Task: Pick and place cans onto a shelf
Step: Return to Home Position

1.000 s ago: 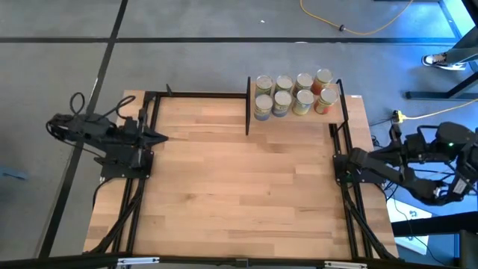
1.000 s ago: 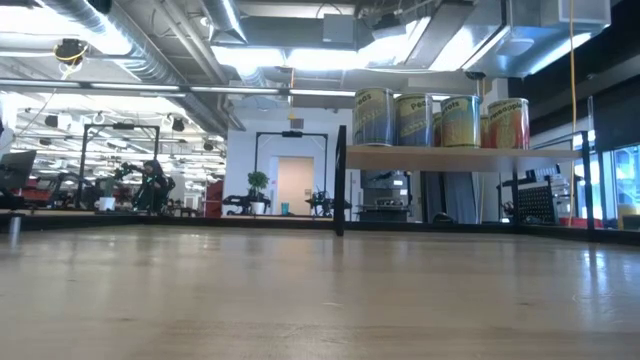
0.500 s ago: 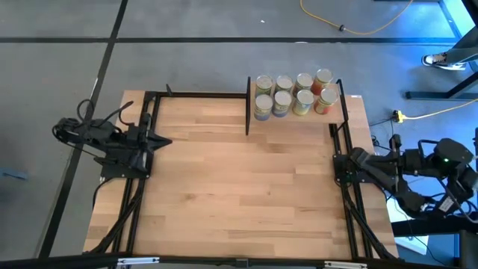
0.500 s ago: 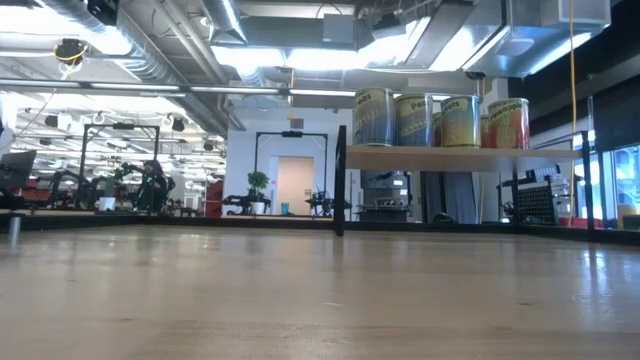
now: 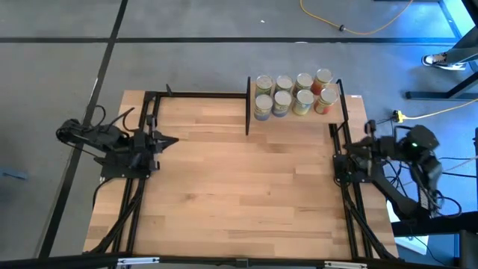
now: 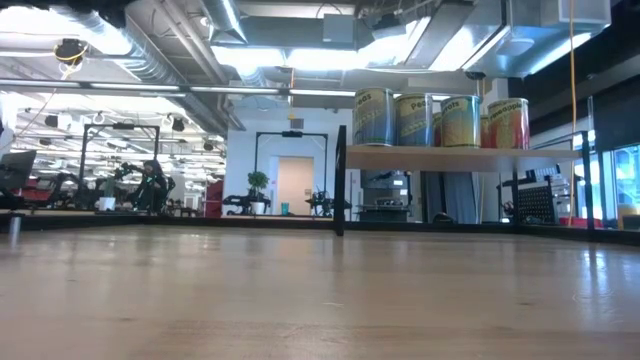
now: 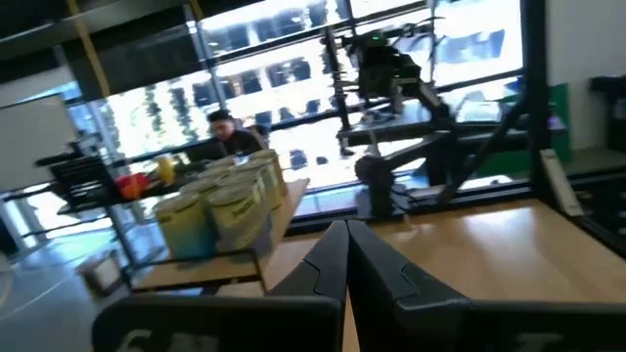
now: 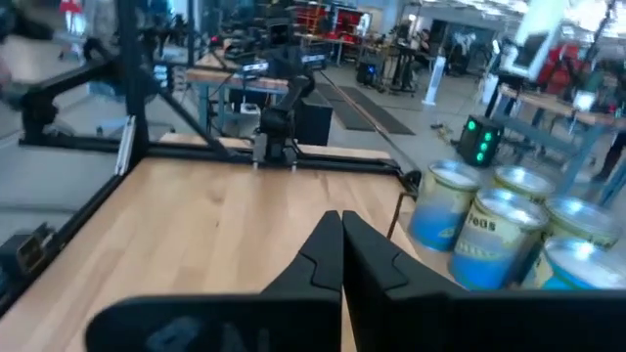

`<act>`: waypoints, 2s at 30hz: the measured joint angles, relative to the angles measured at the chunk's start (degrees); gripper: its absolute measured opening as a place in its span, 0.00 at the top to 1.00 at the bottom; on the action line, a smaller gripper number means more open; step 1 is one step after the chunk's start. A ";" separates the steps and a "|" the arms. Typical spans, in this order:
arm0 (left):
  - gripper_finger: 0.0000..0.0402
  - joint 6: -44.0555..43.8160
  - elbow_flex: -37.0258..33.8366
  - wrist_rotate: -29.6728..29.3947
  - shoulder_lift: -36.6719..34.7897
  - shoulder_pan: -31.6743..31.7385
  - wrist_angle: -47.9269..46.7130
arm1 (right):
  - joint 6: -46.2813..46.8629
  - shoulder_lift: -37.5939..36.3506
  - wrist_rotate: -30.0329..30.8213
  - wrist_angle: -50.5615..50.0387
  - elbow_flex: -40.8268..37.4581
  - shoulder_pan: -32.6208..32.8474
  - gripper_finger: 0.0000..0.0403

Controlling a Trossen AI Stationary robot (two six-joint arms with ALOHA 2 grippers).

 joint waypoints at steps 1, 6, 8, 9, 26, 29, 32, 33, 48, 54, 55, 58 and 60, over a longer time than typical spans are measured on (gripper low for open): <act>1.00 0.01 -0.59 -1.17 0.00 0.00 0.68 | 0.94 0.00 -0.08 2.00 -1.77 -0.29 1.00; 1.00 0.07 -2.78 -3.53 0.02 0.02 1.18 | 6.45 0.07 -1.44 12.73 -9.05 -0.72 1.00; 1.00 0.11 -3.55 -4.07 0.00 0.02 1.61 | 8.29 0.39 -1.46 14.56 -9.62 -0.72 1.00; 1.00 0.16 -4.03 -4.10 0.00 0.02 1.99 | 8.61 0.65 -1.50 14.81 -9.54 -0.72 0.99; 1.00 1.25 -7.86 -5.49 0.02 0.04 4.90 | 8.91 0.98 2.63 14.70 -9.48 -0.72 0.99; 1.00 1.22 -8.39 -5.49 0.02 0.04 5.81 | 9.94 0.98 4.22 15.09 -9.50 -0.72 0.99; 1.00 1.55 -8.98 -5.28 0.02 0.04 7.72 | 15.27 1.01 4.63 23.77 -10.80 -0.72 0.99; 1.00 1.55 -9.04 -5.19 0.02 0.05 7.87 | 16.94 1.05 4.67 28.47 -11.38 -0.72 0.99; 1.00 1.29 -9.06 -5.09 0.17 0.04 8.20 | 21.98 1.07 4.61 58.47 -34.58 0.76 0.99; 1.00 1.29 -9.06 -5.29 0.17 0.04 7.94 | 19.17 1.06 3.08 59.42 -39.63 4.34 0.99; 1.00 1.29 -9.08 -5.40 0.17 0.06 7.83 | 18.16 1.06 3.06 59.45 -40.31 5.05 0.99; 1.00 1.17 -9.11 -5.41 0.21 0.68 7.47 | 16.06 1.05 2.57 59.58 -42.31 7.45 0.99; 1.00 0.31 -9.30 -5.42 0.46 1.42 7.17 | 15.07 1.05 0.99 59.61 -43.74 9.20 0.99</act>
